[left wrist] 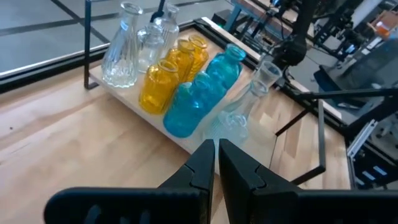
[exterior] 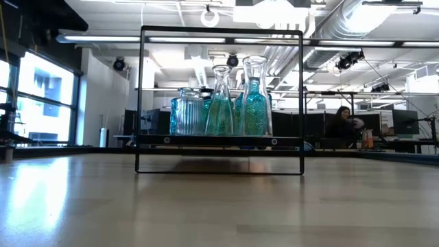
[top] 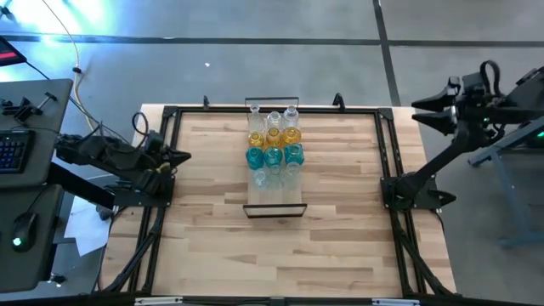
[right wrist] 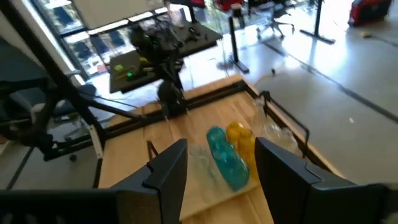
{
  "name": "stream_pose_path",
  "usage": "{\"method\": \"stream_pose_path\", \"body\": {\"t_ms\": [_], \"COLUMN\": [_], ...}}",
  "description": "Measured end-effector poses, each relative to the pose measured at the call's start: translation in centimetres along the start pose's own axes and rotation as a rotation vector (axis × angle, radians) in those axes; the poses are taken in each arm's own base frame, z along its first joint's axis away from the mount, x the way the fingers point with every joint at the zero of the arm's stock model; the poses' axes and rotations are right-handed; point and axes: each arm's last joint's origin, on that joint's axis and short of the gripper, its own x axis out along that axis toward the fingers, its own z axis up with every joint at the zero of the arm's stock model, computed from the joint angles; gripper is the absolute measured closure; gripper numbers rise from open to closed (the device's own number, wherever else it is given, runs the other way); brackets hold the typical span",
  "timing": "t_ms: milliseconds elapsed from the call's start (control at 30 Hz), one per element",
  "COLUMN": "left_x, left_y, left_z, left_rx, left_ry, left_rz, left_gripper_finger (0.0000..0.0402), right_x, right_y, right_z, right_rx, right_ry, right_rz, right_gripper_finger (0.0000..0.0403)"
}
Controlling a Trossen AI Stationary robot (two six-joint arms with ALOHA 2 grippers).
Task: Sort vases onto shelf
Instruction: Return to Home Position
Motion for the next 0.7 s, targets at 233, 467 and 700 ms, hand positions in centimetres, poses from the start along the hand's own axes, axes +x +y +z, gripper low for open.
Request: {"method": "stream_pose_path", "body": {"t_ms": [233, 467, 700], "left_x": [1.5, 1.9, 2.2], "left_y": [-0.4, -0.6, -1.1], "left_z": [-1.1, -1.4, -1.4], "left_rx": [0.022, 0.047, 0.114], "left_ry": [-0.036, -0.059, -0.094], "left_rz": [-0.034, -0.056, -0.100], "left_gripper_finger": [0.0387, 0.0387, 0.0387], "right_x": [1.4, 2.1, 2.9], "right_y": [-0.7, -1.6, -2.6], "right_z": [-3.8, -6.8, -10.1], "right_rx": [0.029, 0.007, -0.045], "right_ry": [0.062, -0.022, -0.098], "right_rz": [-0.042, 0.063, 0.161], "right_gripper_finger": [0.0233, 0.0233, 0.0233]}}
